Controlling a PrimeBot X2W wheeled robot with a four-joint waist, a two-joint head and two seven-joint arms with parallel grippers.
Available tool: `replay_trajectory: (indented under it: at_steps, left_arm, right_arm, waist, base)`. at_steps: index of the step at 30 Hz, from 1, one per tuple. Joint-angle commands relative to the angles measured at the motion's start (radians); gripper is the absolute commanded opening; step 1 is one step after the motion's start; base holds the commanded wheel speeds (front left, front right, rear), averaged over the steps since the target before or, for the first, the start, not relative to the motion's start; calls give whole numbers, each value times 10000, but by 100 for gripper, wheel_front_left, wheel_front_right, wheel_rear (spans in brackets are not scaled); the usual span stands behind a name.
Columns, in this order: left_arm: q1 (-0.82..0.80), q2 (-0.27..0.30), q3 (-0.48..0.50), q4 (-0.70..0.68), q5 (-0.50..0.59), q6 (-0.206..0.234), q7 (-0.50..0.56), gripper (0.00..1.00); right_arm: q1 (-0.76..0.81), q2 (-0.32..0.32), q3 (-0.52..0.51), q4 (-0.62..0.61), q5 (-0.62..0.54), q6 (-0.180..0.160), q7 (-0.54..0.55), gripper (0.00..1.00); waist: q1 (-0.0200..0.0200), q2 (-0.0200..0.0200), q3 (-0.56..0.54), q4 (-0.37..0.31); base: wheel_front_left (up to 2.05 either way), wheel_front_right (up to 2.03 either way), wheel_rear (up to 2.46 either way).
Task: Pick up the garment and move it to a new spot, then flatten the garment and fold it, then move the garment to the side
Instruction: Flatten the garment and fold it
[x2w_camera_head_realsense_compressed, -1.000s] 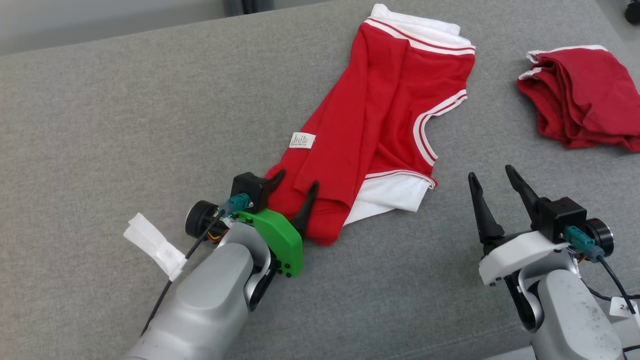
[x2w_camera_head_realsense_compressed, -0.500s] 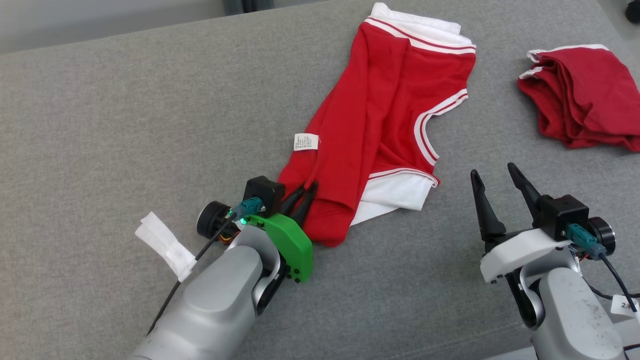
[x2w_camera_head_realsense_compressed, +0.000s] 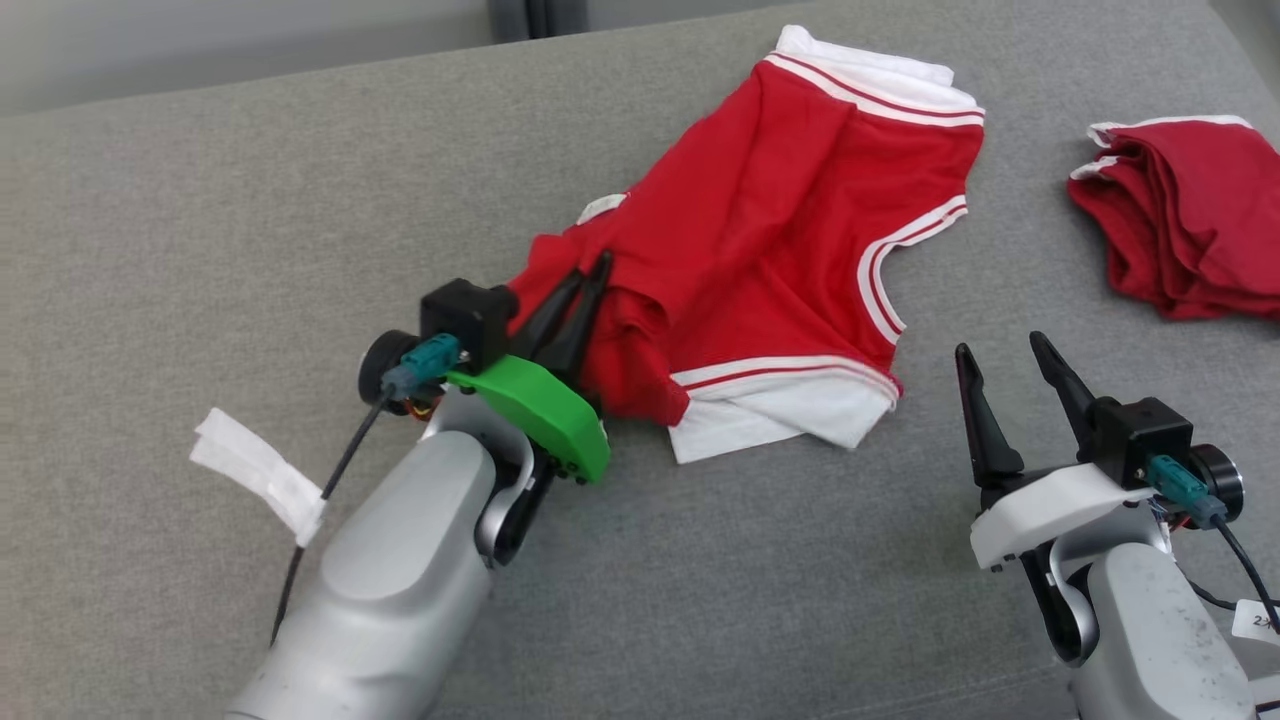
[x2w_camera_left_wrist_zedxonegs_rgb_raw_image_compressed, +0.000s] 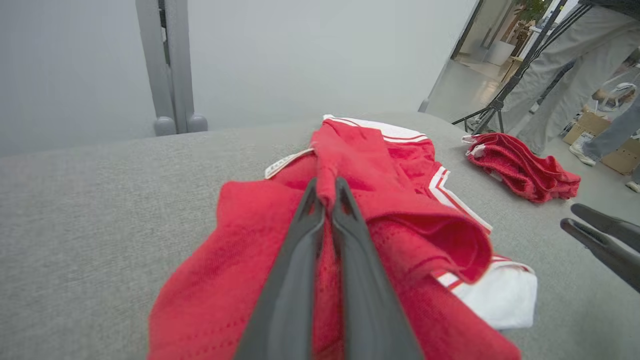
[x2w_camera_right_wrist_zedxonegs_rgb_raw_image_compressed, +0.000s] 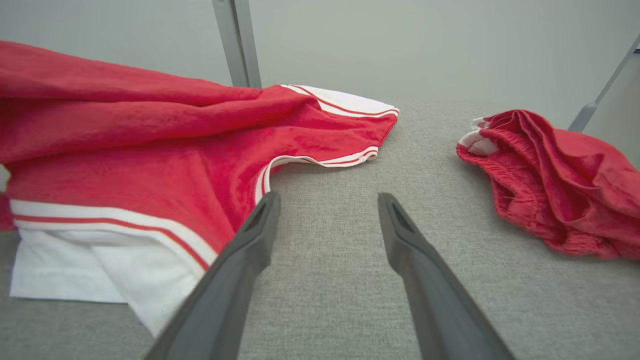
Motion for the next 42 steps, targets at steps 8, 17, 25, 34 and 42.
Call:
replay_trajectory:
  at_steps: [8, 17, 25, 34, 42]
  left_arm:
    - [28, 675, 1301, -201, 222, -33, -2, 0]
    - [-1140, 1723, 1243, 1122, -182, -26, -3, 16]
    - [-1786, 2211, 2529, 1358, 444, 308, -1, 100]
    - [168, 1512, 3898, -125, 1951, 359, -1, 100]
    - [2733, 656, 4911, -1776, 3253, 166, -1, 100]
  right_arm:
    - [3, 34, 26, 26, 23, -9, -17, 100]
    - [-406, 70, 282, -36, 60, -9, -17, 100]
    - [-548, 107, 400, 29, 105, -9, -17, 100]
    - [-197, 148, 469, 180, 75, -9, -17, 100]
    - [227, 164, 664, 354, 173, -9, -17, 100]
  waist:
    - [0, 0, 34, 534]
    - [0, 0, 554, 361]
    - [0, 0, 691, 175]
    - [0, 0, -9, 435]
    - [0, 0, -921, 776]
  base:
    - [0, 0, 0]
    - [0, 0, 0]
    - [0, 0, 0]
    - [0, 0, 0]
    - [0, 0, 0]
